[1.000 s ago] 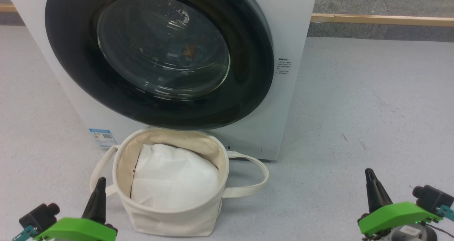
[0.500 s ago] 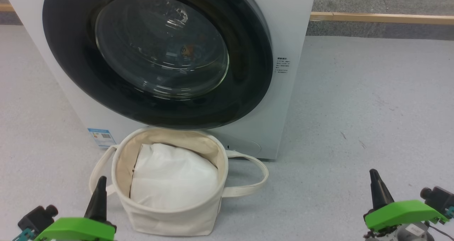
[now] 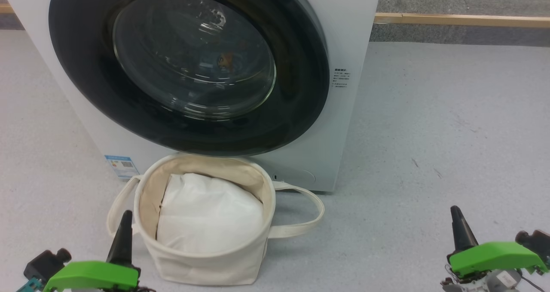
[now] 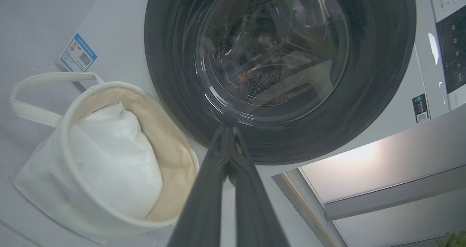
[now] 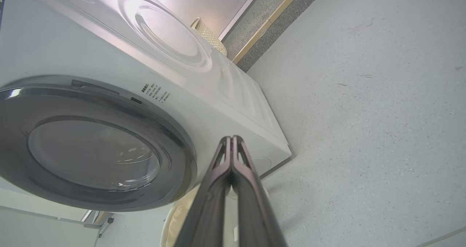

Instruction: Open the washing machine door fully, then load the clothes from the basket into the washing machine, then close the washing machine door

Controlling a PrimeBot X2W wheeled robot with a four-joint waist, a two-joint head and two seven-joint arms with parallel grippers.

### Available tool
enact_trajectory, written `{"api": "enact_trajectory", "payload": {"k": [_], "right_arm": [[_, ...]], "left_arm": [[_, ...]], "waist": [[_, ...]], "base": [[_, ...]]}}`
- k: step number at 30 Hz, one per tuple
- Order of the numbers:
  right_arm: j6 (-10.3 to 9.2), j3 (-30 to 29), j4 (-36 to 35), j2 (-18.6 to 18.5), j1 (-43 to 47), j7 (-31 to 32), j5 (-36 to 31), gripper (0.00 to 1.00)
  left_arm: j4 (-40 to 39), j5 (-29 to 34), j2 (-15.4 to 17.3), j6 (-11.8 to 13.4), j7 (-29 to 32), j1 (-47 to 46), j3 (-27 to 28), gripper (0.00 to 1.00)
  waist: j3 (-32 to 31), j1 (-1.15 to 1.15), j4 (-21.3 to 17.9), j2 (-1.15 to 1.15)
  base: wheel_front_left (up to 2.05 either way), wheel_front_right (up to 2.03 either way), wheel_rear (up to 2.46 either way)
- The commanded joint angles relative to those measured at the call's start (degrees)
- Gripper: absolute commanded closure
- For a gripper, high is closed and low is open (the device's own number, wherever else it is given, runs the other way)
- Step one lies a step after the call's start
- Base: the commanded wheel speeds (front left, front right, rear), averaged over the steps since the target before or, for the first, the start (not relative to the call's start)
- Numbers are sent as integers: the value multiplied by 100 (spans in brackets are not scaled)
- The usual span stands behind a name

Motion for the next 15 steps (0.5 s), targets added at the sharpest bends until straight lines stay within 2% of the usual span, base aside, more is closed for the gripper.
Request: {"api": "enact_trajectory", "payload": {"k": [1,15], "right_arm": [[0,-27,-219,-20,-295,48,137,100],[0,-229,-265,103,-314,296,943,100]], "left_arm": [[-256,-104,39,15,44,-133,199,100],[-508,-770,-115,32,292,-58,368,100]], "waist": [[2,0,-2,0],[25,0,-28,0]], "base": [[0,0,0],[0,0,0]]}}
